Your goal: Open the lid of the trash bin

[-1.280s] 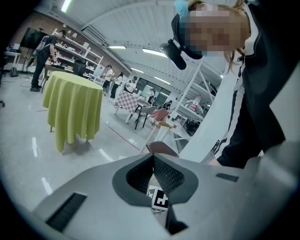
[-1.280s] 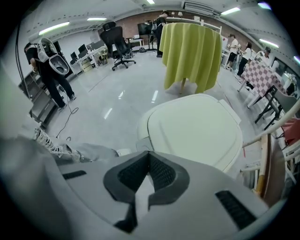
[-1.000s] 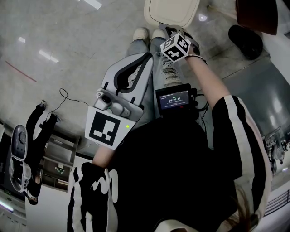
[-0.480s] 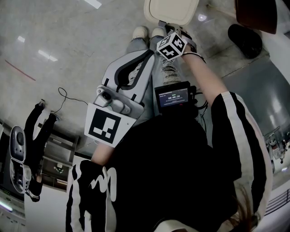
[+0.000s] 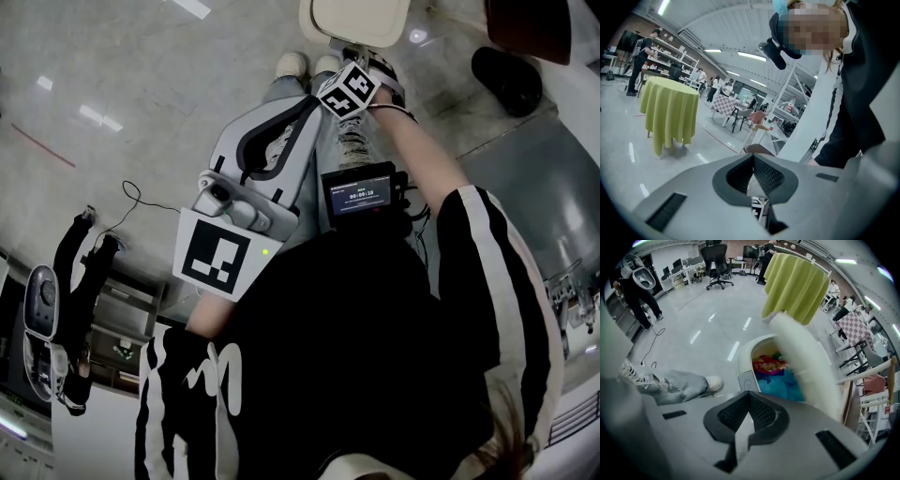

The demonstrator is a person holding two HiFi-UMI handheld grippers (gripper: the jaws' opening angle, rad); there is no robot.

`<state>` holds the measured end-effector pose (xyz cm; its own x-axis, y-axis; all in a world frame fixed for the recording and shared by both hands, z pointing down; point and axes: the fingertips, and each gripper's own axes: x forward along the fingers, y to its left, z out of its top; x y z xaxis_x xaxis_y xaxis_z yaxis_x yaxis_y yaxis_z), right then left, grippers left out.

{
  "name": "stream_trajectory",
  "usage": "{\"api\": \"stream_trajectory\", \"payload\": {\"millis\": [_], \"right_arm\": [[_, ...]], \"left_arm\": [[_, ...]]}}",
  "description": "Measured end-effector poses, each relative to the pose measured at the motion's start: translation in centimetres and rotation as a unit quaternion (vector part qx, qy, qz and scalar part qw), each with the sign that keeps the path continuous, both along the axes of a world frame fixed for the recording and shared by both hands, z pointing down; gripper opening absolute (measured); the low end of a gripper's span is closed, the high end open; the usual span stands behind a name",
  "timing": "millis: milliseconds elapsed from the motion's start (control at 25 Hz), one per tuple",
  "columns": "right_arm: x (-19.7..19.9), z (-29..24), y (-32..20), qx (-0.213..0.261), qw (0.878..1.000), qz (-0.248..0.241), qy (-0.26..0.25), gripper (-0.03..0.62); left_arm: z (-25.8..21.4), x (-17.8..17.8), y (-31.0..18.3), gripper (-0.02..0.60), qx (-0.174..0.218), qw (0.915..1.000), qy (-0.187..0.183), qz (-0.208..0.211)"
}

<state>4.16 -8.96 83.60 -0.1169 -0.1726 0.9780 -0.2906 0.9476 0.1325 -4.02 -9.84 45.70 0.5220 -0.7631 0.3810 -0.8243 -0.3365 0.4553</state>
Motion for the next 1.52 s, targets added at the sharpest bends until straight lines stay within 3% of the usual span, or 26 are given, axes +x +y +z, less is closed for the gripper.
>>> {"api": "stream_trajectory", "payload": {"millis": [520,720,920,1520], "right_arm": [[0.9,-1.7,-2.0,0.006,0.998,0.061,-0.021,0.003],[-0.1,-4.0,-2.5,0.005,0.995,0.079,-0.053,0.003],[-1.1,-6.8,-3.5,-0.002,0.986,0.134,-0.101,0.003],[-3.0,-13.8,-4.7,0.007,0.976,0.138,-0.170,0.003]], "left_arm": [[-0.6,0.5,-0.6,0.008,0.017,0.9998,-0.004,0.014],[-1.5,0.3,-1.1,0.008,0.026,0.9995,-0.005,0.016],[-2.3,0.3,-1.5,0.008,0.040,0.9990,-0.011,0.017],[-4.2,0.0,-1.7,0.008,0.054,0.9982,-0.021,0.017]]}}
